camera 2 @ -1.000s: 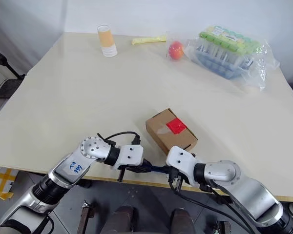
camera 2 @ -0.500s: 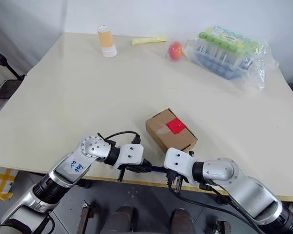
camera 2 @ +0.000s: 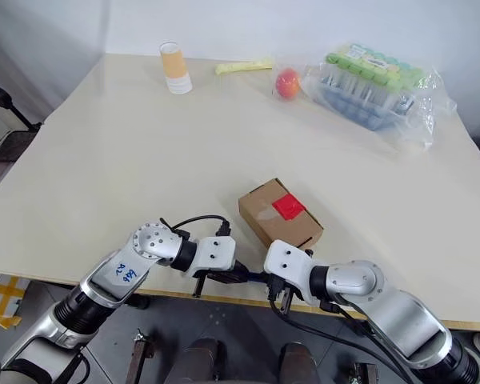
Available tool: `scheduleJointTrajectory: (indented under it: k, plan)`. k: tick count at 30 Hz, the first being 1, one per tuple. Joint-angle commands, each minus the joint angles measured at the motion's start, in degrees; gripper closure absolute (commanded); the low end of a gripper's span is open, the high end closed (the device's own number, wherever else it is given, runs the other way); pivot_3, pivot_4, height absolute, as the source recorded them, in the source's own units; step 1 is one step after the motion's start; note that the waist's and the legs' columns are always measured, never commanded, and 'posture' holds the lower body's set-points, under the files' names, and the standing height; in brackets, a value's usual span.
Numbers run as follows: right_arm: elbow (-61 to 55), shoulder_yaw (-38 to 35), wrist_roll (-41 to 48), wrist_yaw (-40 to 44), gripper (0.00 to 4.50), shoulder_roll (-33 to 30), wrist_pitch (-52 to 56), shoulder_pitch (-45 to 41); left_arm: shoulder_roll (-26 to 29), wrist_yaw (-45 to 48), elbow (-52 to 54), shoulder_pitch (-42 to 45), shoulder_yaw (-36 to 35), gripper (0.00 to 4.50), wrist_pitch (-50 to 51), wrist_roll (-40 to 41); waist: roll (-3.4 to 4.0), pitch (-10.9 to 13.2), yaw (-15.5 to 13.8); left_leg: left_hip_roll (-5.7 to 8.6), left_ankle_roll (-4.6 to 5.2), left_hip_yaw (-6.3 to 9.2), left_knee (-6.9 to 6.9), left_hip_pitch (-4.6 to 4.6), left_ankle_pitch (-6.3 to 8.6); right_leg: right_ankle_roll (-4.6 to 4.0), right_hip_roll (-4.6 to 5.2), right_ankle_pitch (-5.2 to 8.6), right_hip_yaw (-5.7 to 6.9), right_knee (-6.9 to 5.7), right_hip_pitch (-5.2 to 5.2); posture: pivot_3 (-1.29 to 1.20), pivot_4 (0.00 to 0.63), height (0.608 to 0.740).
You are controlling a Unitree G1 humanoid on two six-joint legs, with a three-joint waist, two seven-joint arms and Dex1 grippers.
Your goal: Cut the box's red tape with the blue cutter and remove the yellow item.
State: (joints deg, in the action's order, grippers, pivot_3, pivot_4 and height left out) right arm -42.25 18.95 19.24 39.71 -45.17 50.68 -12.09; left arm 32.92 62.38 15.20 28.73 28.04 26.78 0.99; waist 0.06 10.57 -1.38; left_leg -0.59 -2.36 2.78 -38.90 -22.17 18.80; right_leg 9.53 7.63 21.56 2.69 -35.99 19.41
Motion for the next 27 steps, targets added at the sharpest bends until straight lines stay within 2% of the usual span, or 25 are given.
scheduleJointTrajectory:
  k: [1,6,9,11,12,15,16,18,20,22,24,27]
  plan:
    - [-0.17,1.46,0.59,0.64,4.5,0.77,0.43,0.84,-0.64,0.29,0.04,0.31,1.51,4.06,-0.18,-0.46,0.0,0.0,0.0,0.0,0.0,0.0,0.0,0.0,0.0,0.0,0.0,0.0,0.0,0.0,0.0,0.0,0.15,0.74]
    - [-1.36,-1.01,2.81,2.75,4.5,0.84,-1.62,2.28,-0.75,0.54,-0.31,0.15,1.17,4.06,-1.02,-0.24,0.0,0.0,-0.05,0.0,0.0,0.0,0.0,0.0,0.0,0.0,0.0,0.0,0.0,0.0,0.0,0.0,0.15,0.74]
    - [-3.82,-7.87,8.56,5.49,4.5,0.85,-2.93,4.41,-0.93,0.05,-0.92,-1.23,-1.58,4.06,-6.78,1.3,0.0,0.01,-0.03,0.0,0.0,0.0,0.01,-0.03,0.0,0.0,0.0,0.0,0.0,0.02,0.02,0.0,0.15,0.74]
    - [-5.31,-16.1,17.15,6.19,4.5,1.57,-0.44,6.12,-1.16,0.05,-1.83,-3.06,-5.38,4.06,-14.94,3.96,-0.01,0.01,0.03,0.0,0.0,0.0,0.01,-0.07,0.0,0.0,0.01,0.0,0.0,0.02,0.05,0.0,0.15,0.74]
    - [-5.7,-21.74,25.46,5.84,4.5,1.67,1.92,6.63,-0.13,1.39,-2.16,-4.57,-7.63,4.06,-20.54,5.61,-0.01,0.01,0.17,-0.02,0.0,0.0,0.01,-0.06,0.0,0.0,0.0,0.0,0.0,0.01,0.05,0.0,0.15,0.74]
    - [-4.67,-33.64,48.07,1.1,3.98,-0.49,4.6,5.6,2.3,6.46,-2.76,-8.68,-13.88,4.06,-35.49,11.31,0.01,0.02,0.68,-0.15,0.0,-0.02,0.03,-0.03,0.0,-0.08,-0.05,-0.05,0.04,0.01,0.05,0.0,0.15,0.74]
    - [-3.45,-35.73,54.68,-2.45,3.62,-2.33,5.24,4.79,2.39,6.35,-2.55,-9.66,-16.19,4.06,-38.58,12.86,0.03,0.03,0.7,-0.18,-0.01,-0.03,0.03,0.0,0.0,-0.12,-0.04,-0.07,0.06,0.01,0.03,0.0,0.15,0.74]
    - [-0.4,-37.97,68.89,-9.86,2.95,-7.78,5.45,4.51,2.43,4.4,-3.58,-10.21,-19.79,4.06,-47.18,12.02,0.04,0.05,0.61,-0.17,0.0,-0.04,-0.01,0.0,0.0,-0.15,-0.02,-0.08,0.08,0.05,-0.02,0.0,0.15,0.74]
    - [2.18,-38.06,79.28,-16.58,2.25,-12.83,4.53,4.54,2.02,2.55,-5.34,-9.24,-21.56,4.06,-51.97,10.4,0.02,0.06,0.19,-0.15,0.01,-0.05,-0.05,0.0,-0.01,-0.15,-0.01,-0.09,0.12,0.14,-0.09,0.0,0.15,0.74]
    - [4.25,-36.4,86.63,-22.7,1.62,-16.56,3.17,4.05,1.23,0.01,-7.12,-7.55,-22.42,4.06,-54.01,8.48,0.02,0.07,-0.18,-0.12,0.04,-0.05,-0.09,-0.01,0.01,-0.11,0.02,-0.11,0.13,0.16,-0.12,0.0,0.15,0.74]
    - [5.35,-31.97,90.14,-29.42,0.93,-18.3,1.93,1.81,-0.01,-2.28,-8.56,-5.7,-22.29,4.06,-55.05,7.11,-0.04,0.09,-0.11,-0.09,0.07,-0.05,-0.11,-0.02,0.02,-0.07,0.04,-0.13,0.14,0.15,-0.12,0.0,0.15,0.74]
    - [6.14,-25.57,92.65,-37.0,0.07,-17.61,0.14,-1.83,-1.29,-3.33,-10.3,-3.45,-20.55,4.06,-56.5,5.38,-0.05,0.1,0.05,-0.1,0.08,-0.06,-0.1,-0.03,0.02,-0.07,0.02,-0.14,0.14,0.12,-0.06,0.0,0.15,0.74]
